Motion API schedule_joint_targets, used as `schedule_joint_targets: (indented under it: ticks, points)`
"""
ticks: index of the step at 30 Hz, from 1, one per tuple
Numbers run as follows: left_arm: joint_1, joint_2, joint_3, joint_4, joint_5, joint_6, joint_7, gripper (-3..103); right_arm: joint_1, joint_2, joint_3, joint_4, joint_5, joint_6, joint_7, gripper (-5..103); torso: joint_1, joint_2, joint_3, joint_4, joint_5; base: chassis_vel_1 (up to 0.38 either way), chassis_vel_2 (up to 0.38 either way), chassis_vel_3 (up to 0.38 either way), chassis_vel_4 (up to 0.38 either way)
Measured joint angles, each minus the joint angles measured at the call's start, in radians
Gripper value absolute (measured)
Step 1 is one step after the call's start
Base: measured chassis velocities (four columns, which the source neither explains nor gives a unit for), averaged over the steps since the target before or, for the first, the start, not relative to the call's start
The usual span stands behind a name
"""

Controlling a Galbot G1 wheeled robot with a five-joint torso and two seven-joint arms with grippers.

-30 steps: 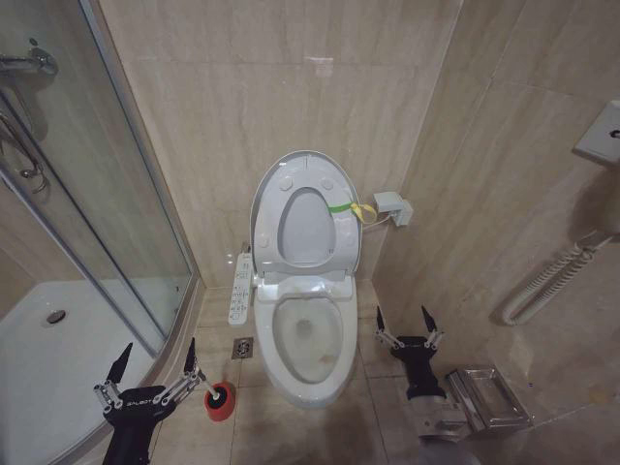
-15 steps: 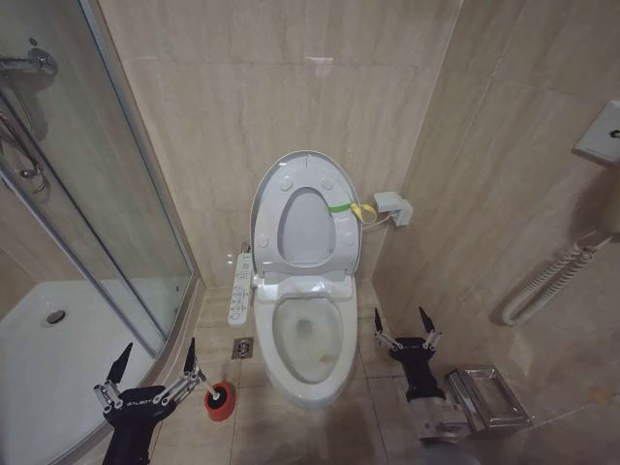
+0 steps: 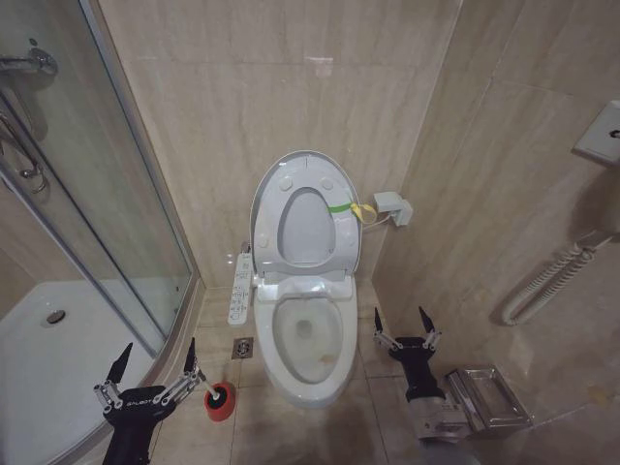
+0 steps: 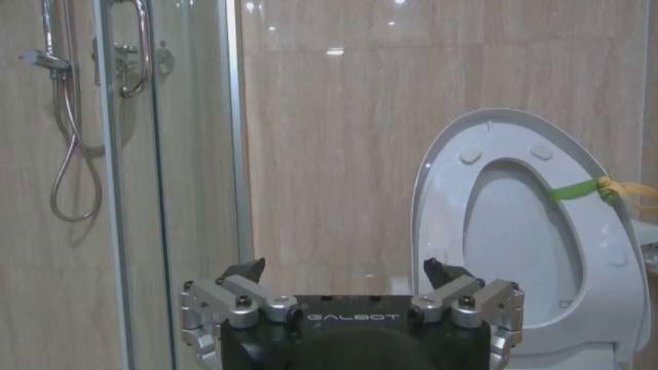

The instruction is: Open the toilet lid, clean the toilet bowl with a toilet brush, close the toilet lid, and flush.

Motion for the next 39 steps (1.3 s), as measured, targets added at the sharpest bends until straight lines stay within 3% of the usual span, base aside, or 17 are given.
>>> schedule_joint_targets:
  ticks: [39]
  points:
    - [0.000, 0.000, 0.000, 0.000, 0.000, 0.000, 0.000, 100, 0.000, 0.000, 0.000, -0.001, 0.001, 0.000, 0.001, 100, 0.000, 0.000, 0.000, 0.0000, 0.0000, 0.000, 0.000, 0.000, 0.000]
